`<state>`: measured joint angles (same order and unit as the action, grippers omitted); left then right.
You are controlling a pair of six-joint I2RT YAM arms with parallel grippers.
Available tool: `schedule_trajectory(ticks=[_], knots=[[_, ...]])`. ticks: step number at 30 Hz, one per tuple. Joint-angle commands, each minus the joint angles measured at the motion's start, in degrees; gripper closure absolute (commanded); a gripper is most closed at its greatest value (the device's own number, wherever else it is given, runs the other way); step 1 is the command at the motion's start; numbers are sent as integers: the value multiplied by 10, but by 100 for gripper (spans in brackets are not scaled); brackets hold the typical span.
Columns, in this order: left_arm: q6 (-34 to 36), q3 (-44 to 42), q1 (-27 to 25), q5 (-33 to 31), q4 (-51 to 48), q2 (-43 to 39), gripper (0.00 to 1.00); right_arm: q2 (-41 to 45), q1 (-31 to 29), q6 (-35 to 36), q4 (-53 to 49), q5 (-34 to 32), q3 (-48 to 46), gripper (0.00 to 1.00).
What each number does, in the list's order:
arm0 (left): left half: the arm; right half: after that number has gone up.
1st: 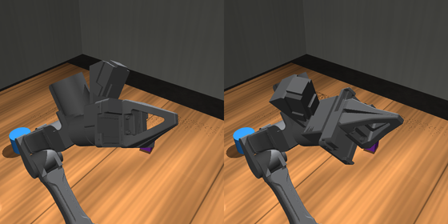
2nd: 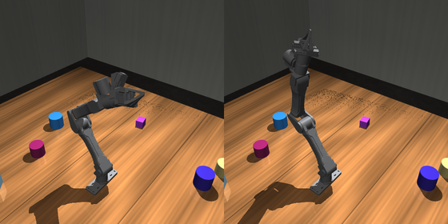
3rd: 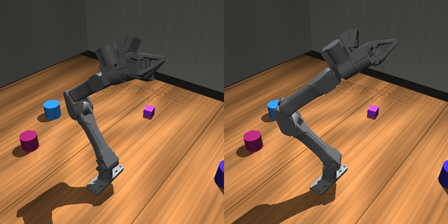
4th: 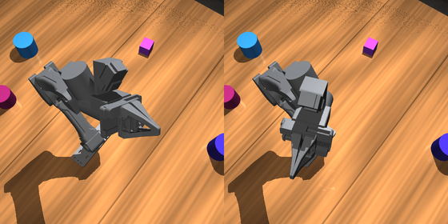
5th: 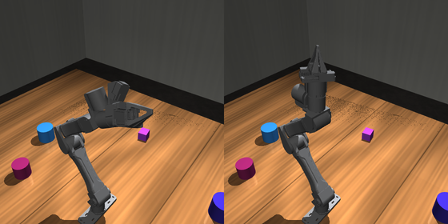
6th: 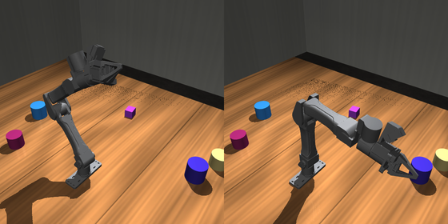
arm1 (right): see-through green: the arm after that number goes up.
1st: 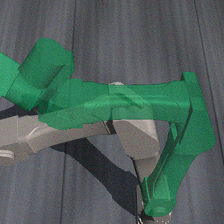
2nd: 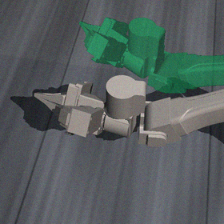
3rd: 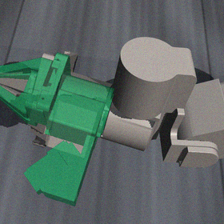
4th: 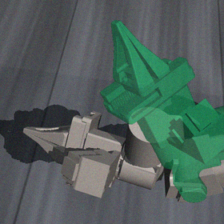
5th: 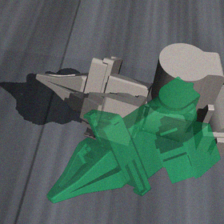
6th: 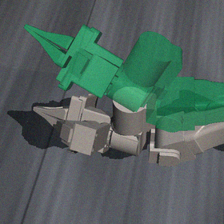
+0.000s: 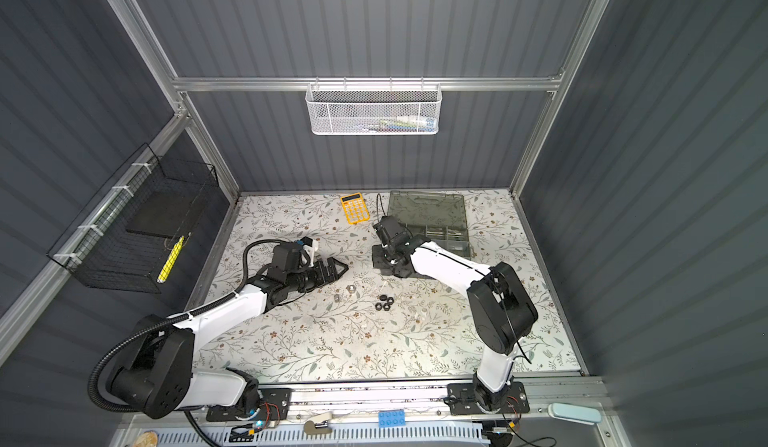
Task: Sort the screws and nuts into containers
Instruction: 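Carry the wing nut over the box with the right gripper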
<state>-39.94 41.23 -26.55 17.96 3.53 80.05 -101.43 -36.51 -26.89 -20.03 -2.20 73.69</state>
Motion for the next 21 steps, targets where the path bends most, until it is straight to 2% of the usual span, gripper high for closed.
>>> schedule_trajectory(ticks=[1,10,21], knots=[[-11,33,-21,-18,19,21,0,12,29,5,-12,9,22,88],[-28,62,-48,-26,35,49,0,-36,80,6,-13,24,75,88],[-30,53,-51,-31,33,47,0,-120,85,13,-11,35,120,87]])
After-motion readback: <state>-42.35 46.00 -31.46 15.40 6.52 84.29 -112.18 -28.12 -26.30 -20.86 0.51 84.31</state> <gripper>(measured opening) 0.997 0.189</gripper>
